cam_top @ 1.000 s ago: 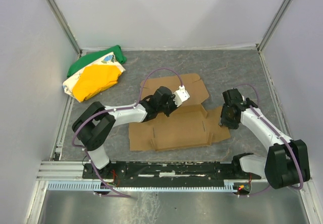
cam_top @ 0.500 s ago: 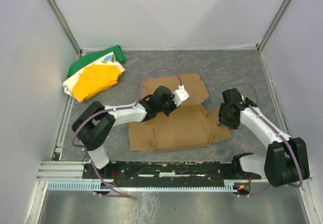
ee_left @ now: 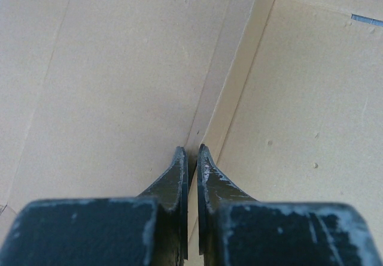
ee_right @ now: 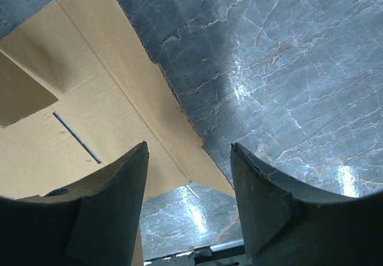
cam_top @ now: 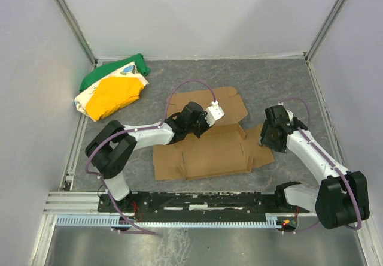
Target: Fold the paper box
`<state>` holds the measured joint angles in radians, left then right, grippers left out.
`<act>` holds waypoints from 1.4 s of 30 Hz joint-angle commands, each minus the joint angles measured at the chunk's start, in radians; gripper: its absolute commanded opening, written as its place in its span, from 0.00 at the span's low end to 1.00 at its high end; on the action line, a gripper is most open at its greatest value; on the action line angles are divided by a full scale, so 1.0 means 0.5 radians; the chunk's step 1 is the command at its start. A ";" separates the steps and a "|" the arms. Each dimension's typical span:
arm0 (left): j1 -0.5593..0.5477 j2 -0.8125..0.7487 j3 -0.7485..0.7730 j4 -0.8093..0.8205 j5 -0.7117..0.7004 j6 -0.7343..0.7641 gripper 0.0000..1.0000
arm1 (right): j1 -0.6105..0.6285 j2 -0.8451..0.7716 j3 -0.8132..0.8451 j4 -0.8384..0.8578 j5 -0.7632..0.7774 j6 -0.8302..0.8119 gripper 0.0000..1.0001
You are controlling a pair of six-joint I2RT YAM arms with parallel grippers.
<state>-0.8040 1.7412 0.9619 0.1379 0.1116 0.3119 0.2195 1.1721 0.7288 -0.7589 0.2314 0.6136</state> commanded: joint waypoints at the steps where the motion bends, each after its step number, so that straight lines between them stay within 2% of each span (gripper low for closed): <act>1: 0.024 0.113 -0.080 -0.272 0.031 -0.084 0.03 | -0.007 0.025 0.006 0.071 -0.004 -0.004 0.66; 7: 0.024 0.118 -0.077 -0.275 0.033 -0.084 0.03 | -0.007 0.114 0.000 0.153 -0.202 -0.094 0.64; 10: 0.022 0.128 -0.071 -0.279 0.038 -0.086 0.03 | -0.009 0.162 -0.008 0.193 -0.309 -0.126 0.58; 12: 0.023 0.129 -0.070 -0.282 0.036 -0.086 0.03 | -0.007 0.159 -0.018 0.215 -0.344 -0.132 0.51; 16: 0.022 0.130 -0.070 -0.282 0.036 -0.086 0.03 | -0.007 0.083 -0.037 0.235 -0.402 -0.155 0.23; 20: 0.024 0.138 -0.065 -0.279 0.037 -0.087 0.03 | -0.007 0.029 -0.025 0.207 -0.434 -0.160 0.12; 31: 0.024 0.147 -0.059 -0.291 0.035 -0.095 0.03 | -0.007 -0.140 0.122 0.053 -0.640 -0.189 0.12; 39: 0.024 0.165 -0.052 -0.297 0.028 -0.100 0.03 | 0.033 -0.130 0.143 0.102 -0.885 -0.135 0.12; 42: 0.022 0.171 -0.047 -0.297 0.028 -0.102 0.03 | 0.100 -0.129 0.165 0.100 -0.881 -0.132 0.12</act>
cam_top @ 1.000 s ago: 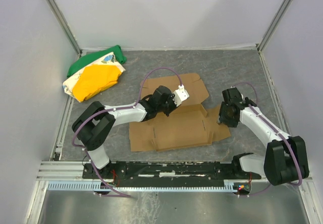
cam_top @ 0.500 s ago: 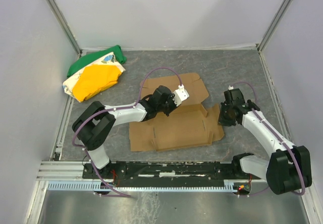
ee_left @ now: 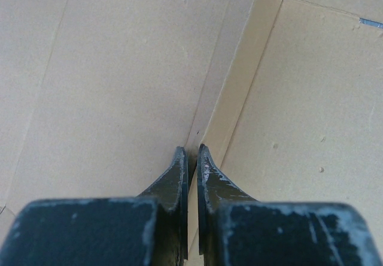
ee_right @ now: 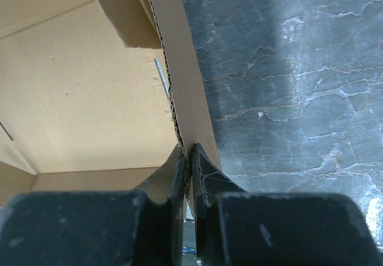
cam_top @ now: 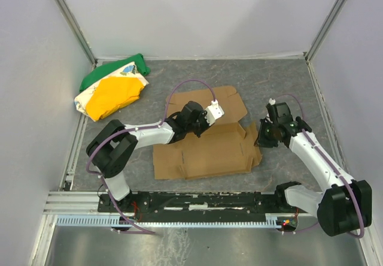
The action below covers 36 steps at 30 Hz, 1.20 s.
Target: Fold the paper box
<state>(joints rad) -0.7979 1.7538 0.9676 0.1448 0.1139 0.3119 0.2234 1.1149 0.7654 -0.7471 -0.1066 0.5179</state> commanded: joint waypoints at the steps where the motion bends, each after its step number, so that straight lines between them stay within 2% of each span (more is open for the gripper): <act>1: 0.010 0.146 -0.059 -0.310 0.026 -0.101 0.03 | 0.123 -0.012 0.101 0.074 -0.198 0.062 0.12; 11: 0.007 0.143 -0.064 -0.311 0.029 -0.104 0.03 | 0.551 0.149 0.190 0.100 0.044 0.124 0.13; 17: 0.007 0.128 -0.075 -0.304 0.031 -0.105 0.03 | 0.585 0.258 0.183 0.115 0.140 0.115 0.18; 23: 0.007 0.134 -0.071 -0.307 0.033 -0.106 0.03 | 0.588 0.191 0.211 0.022 0.295 0.111 0.23; 28: 0.010 0.137 -0.068 -0.310 0.030 -0.105 0.03 | 0.588 0.180 0.244 -0.046 0.380 0.078 0.34; 33: 0.009 0.137 -0.069 -0.310 0.032 -0.108 0.03 | 0.589 0.180 0.251 -0.053 0.380 0.033 0.61; 36: 0.007 0.135 -0.069 -0.311 0.031 -0.108 0.03 | 0.587 0.134 0.231 0.005 0.308 0.003 0.67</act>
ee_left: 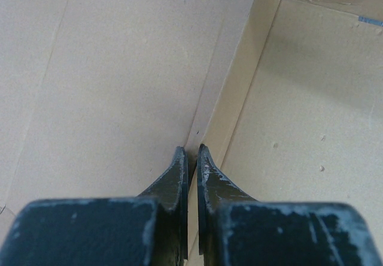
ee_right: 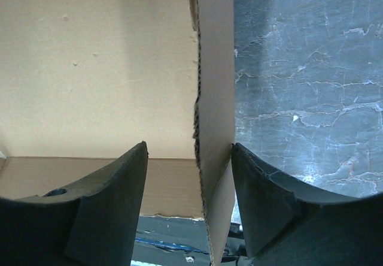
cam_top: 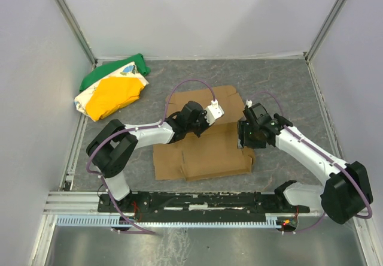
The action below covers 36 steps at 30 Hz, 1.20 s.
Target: Fold the paper box
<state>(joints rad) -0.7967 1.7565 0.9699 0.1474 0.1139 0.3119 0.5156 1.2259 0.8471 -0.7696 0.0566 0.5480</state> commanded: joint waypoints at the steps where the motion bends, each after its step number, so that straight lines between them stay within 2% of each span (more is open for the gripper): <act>1: 0.005 0.129 -0.076 -0.316 0.032 -0.107 0.03 | 0.000 -0.107 0.058 0.072 -0.031 -0.056 0.67; 7: 0.001 0.127 -0.076 -0.316 0.033 -0.111 0.03 | 0.000 -0.206 0.007 0.171 -0.184 -0.063 0.69; 12: 0.005 0.123 -0.081 -0.316 0.032 -0.111 0.03 | -0.035 -0.294 -0.037 0.193 -0.140 -0.043 0.68; 16: 0.004 0.120 -0.079 -0.316 0.031 -0.111 0.03 | -0.193 -0.254 -0.096 0.294 -0.470 -0.065 0.60; 22: 0.004 0.104 -0.092 -0.307 0.032 -0.114 0.03 | -0.340 -0.359 -0.141 0.345 -0.508 -0.044 0.52; 26: 0.007 0.110 -0.085 -0.311 0.032 -0.114 0.03 | -0.434 -0.338 -0.137 0.403 -0.745 -0.089 0.46; 30: 0.004 0.103 -0.090 -0.310 0.032 -0.116 0.03 | -0.449 -0.358 -0.123 0.420 -0.833 -0.095 0.53; 36: 0.007 0.113 -0.085 -0.313 0.035 -0.116 0.03 | -0.460 -0.452 -0.057 0.275 -0.594 -0.144 0.58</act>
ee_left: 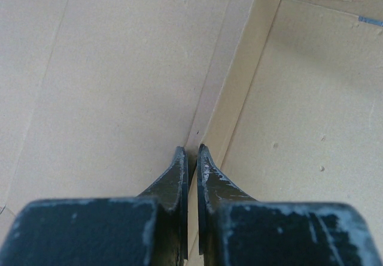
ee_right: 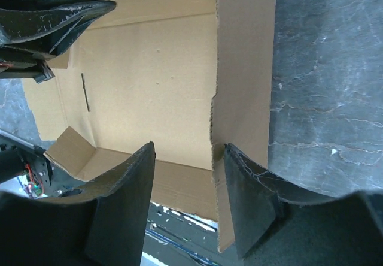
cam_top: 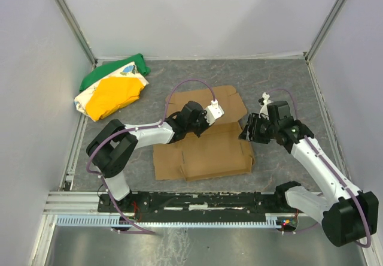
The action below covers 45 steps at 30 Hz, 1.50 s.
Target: Fold the paper box
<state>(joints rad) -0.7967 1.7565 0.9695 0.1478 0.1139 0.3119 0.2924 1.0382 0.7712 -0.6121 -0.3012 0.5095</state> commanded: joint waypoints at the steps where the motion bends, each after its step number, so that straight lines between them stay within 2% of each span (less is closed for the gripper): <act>1: 0.004 0.116 -0.084 -0.314 0.036 -0.117 0.03 | -0.016 -0.088 0.092 -0.036 0.139 -0.068 0.58; 12: 0.006 0.107 -0.094 -0.302 0.035 -0.113 0.03 | -0.111 -0.073 0.007 0.073 0.175 -0.016 0.58; 18: 0.002 0.144 -0.075 -0.305 0.033 -0.108 0.03 | -0.128 0.031 0.013 0.206 -0.358 -0.058 0.52; 20: 0.004 0.147 -0.075 -0.304 0.030 -0.108 0.03 | -0.128 0.082 -0.006 0.236 -0.431 -0.055 0.51; 22: 0.001 0.145 -0.081 -0.300 0.028 -0.111 0.03 | -0.128 0.072 -0.024 0.223 -0.360 -0.036 0.51; 27: 0.002 0.152 -0.083 -0.296 0.028 -0.117 0.03 | -0.128 -0.176 0.006 0.089 0.046 -0.020 0.50; 31: 0.002 0.165 -0.071 -0.301 0.028 -0.117 0.03 | -0.128 -0.238 0.128 -0.136 0.339 -0.047 0.49; 34: 0.003 0.166 -0.074 -0.304 0.026 -0.117 0.03 | -0.129 -0.388 0.163 -0.249 0.564 0.020 0.41; 35: 0.003 0.165 -0.076 -0.303 0.024 -0.119 0.03 | -0.128 -0.438 0.179 -0.289 0.594 0.037 0.33; 37: 0.002 0.170 -0.074 -0.302 0.021 -0.121 0.03 | -0.126 -0.496 0.184 -0.371 0.480 0.059 0.05; 40: 0.001 0.174 -0.071 -0.301 0.022 -0.122 0.03 | -0.040 -0.540 0.064 -0.485 0.214 0.116 0.01; 42: 0.002 0.179 -0.073 -0.300 0.023 -0.126 0.03 | 0.083 -0.686 -0.097 -0.519 0.231 0.224 0.01; 45: 0.002 0.188 -0.073 -0.300 0.027 -0.124 0.03 | 0.426 -0.964 -0.326 -0.543 0.351 0.470 0.02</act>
<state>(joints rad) -0.7940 1.7695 0.9699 0.1638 0.1074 0.3115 0.3439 0.6945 0.7292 -0.7986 -0.1436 0.5934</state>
